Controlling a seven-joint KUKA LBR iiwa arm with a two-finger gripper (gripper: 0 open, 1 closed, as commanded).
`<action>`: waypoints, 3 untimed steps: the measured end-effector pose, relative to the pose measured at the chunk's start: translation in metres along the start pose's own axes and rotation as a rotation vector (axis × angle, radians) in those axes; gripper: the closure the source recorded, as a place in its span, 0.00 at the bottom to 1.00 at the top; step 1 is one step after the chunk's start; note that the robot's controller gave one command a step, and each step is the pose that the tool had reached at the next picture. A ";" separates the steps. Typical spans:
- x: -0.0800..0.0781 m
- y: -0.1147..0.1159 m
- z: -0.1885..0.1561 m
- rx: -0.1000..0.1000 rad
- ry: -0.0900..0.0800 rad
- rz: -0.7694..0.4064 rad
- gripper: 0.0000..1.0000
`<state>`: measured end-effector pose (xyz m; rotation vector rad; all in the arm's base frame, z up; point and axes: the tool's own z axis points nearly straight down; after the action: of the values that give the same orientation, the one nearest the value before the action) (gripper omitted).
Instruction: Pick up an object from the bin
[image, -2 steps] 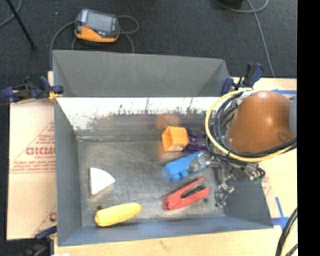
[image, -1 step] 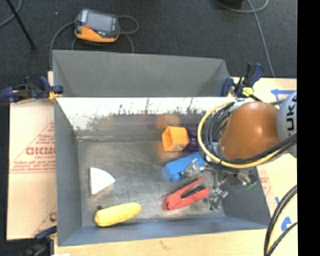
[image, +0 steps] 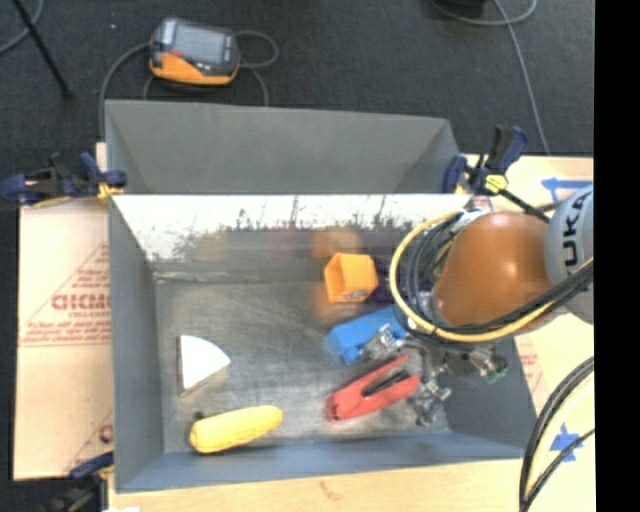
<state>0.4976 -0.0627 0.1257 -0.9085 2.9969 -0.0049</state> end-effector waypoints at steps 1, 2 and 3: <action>-0.017 0.001 0.027 -0.011 0.013 -0.152 0.00; -0.029 -0.009 0.053 -0.004 0.002 -0.444 1.00; -0.029 -0.009 0.053 -0.004 0.002 -0.443 1.00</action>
Offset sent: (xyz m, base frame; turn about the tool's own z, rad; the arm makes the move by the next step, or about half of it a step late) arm 0.0270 0.0088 -0.0557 -0.4479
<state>0.5273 -0.0538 0.0732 -1.5469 2.7276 -0.0031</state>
